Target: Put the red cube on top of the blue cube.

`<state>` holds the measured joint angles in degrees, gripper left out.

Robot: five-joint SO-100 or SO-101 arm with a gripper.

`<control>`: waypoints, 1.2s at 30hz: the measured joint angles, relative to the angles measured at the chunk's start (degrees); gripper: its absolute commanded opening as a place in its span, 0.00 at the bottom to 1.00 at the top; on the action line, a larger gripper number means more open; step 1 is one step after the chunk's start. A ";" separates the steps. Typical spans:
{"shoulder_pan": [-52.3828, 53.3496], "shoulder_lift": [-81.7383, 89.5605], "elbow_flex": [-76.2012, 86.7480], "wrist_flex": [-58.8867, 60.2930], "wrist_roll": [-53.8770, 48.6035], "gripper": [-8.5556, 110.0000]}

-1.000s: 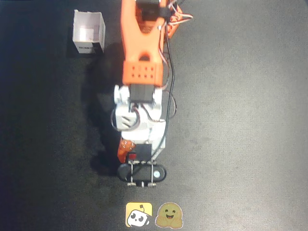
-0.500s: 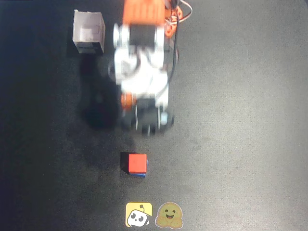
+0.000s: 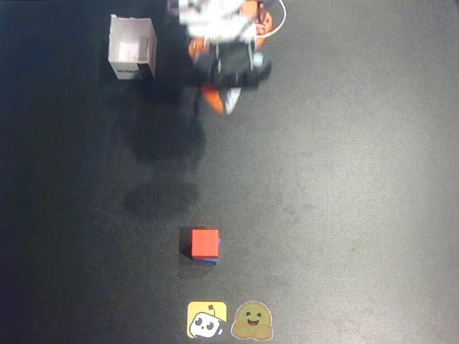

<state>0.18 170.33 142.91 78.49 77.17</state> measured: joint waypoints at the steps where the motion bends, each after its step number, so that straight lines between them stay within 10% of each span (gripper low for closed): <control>1: 0.00 2.29 1.05 0.62 -0.26 0.08; 36: -0.26 6.24 21.97 -6.59 -0.97 0.08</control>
<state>-0.09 176.57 164.88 71.89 76.20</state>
